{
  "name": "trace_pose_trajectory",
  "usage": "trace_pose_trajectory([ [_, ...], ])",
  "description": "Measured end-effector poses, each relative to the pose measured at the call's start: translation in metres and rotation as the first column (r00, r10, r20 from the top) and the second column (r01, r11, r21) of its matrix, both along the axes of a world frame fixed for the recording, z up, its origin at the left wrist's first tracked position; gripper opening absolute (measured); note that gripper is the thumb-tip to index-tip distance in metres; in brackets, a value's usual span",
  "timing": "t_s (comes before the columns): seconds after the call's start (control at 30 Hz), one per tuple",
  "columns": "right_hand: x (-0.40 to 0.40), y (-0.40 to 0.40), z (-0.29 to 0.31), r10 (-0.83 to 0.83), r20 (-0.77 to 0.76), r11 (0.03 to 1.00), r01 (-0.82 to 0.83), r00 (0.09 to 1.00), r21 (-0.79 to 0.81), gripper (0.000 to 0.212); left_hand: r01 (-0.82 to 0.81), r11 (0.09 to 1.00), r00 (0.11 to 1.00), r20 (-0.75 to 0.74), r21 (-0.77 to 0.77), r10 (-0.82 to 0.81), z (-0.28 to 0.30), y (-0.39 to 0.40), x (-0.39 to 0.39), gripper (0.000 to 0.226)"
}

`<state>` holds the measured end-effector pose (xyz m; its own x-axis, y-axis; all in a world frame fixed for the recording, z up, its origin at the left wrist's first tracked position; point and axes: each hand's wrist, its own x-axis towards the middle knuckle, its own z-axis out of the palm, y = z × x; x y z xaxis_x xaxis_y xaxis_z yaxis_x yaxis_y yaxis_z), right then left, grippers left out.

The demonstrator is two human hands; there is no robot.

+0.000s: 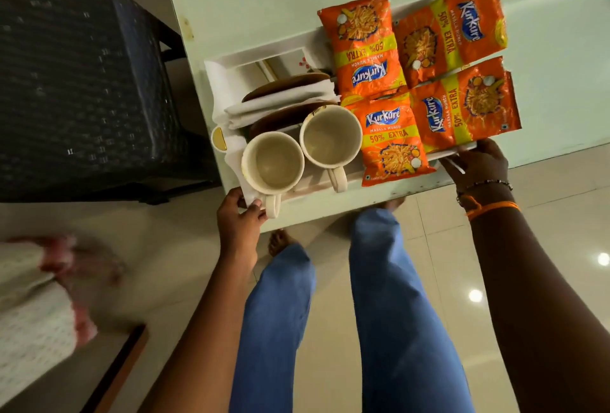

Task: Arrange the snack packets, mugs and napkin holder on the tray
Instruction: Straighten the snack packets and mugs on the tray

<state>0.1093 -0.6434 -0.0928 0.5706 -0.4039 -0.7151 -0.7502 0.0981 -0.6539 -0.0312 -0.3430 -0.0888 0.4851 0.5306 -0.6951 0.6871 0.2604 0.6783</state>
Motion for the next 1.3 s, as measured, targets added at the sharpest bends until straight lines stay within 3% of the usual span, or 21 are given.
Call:
trace_pose_trajectory([
  [0.2,0.013,-0.022,0.001,0.014,0.030,1.000,-0.014,0.999,-0.004,0.042,0.077,0.989,0.997,0.000,0.126,-0.078,0.001,-0.016,0.017,0.014],
  [0.3,0.036,-0.050,0.005,0.023,0.048,1.000,-0.023,0.999,-0.002,0.028,0.089,0.987,0.996,0.009,0.137,-0.091,0.005,-0.040,0.047,0.020],
  [0.47,0.090,-0.105,0.012,0.021,0.069,0.996,-0.015,0.997,-0.089,0.029,0.096,0.985,0.994,0.035,0.142,-0.102,0.007,-0.092,0.113,0.011],
  [0.87,0.206,-0.181,0.013,-0.010,0.083,1.000,0.012,0.997,-0.017,0.037,0.093,0.988,0.992,0.072,0.125,-0.102,-0.004,-0.167,0.231,0.018],
  [1.1,0.220,-0.181,0.010,-0.015,0.074,0.999,0.013,0.997,0.030,0.030,0.088,0.988,0.995,0.025,0.129,-0.092,-0.007,-0.173,0.244,0.027],
  [1.3,0.212,-0.178,0.006,-0.069,0.144,0.997,0.063,0.987,0.041,0.030,0.047,0.988,0.999,-0.006,0.145,-0.047,-0.009,-0.178,0.238,0.019],
])
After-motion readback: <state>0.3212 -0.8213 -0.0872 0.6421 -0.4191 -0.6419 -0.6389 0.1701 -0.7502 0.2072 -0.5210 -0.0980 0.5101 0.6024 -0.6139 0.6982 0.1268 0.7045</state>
